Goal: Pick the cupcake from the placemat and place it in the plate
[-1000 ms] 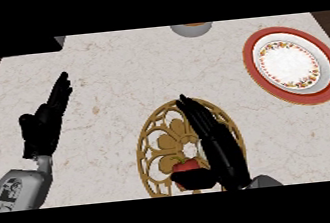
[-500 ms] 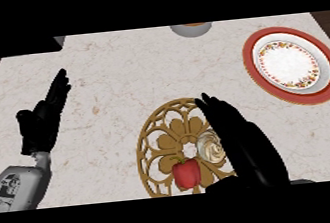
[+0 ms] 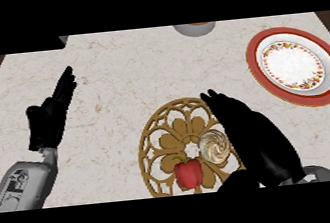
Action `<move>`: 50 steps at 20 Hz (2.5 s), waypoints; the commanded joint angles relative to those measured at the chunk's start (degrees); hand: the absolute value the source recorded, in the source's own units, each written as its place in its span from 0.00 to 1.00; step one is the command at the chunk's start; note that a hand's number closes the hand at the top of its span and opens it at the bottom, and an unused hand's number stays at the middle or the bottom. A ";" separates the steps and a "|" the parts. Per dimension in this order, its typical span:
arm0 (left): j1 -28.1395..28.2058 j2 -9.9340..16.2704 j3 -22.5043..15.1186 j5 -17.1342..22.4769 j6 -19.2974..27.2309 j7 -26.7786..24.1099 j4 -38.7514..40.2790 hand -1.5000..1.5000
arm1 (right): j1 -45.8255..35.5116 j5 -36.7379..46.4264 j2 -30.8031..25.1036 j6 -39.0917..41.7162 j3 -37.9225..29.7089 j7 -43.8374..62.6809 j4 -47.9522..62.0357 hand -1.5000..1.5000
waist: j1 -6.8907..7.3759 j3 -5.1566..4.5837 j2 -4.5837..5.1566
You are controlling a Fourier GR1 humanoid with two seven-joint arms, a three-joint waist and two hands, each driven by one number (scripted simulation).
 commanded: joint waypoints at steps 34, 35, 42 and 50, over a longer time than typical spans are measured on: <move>1.89 -5.96 6.11 -7.41 -5.81 3.93 -4.63 0.50 | 5.63 20.78 14.00 5.75 -7.54 -20.77 30.01 1.00 | 0.31 0.07 0.06; 5.00 -4.51 7.21 -5.78 -8.34 2.49 -6.66 0.50 | 7.26 22.11 15.55 5.35 -6.10 -18.37 27.29 1.00 | 0.32 0.07 0.03; 2.15 -7.30 8.66 -8.15 -7.75 -0.07 -1.02 0.50 | 9.12 25.29 13.61 4.59 -11.01 -25.90 25.92 1.00 | 0.00 0.06 0.06; 2.92 -5.79 10.87 -7.31 -6.53 -0.07 -1.26 0.50 | 14.04 15.58 -13.91 -0.01 -35.12 -46.23 33.24 1.00 | -4.37 0.70 0.76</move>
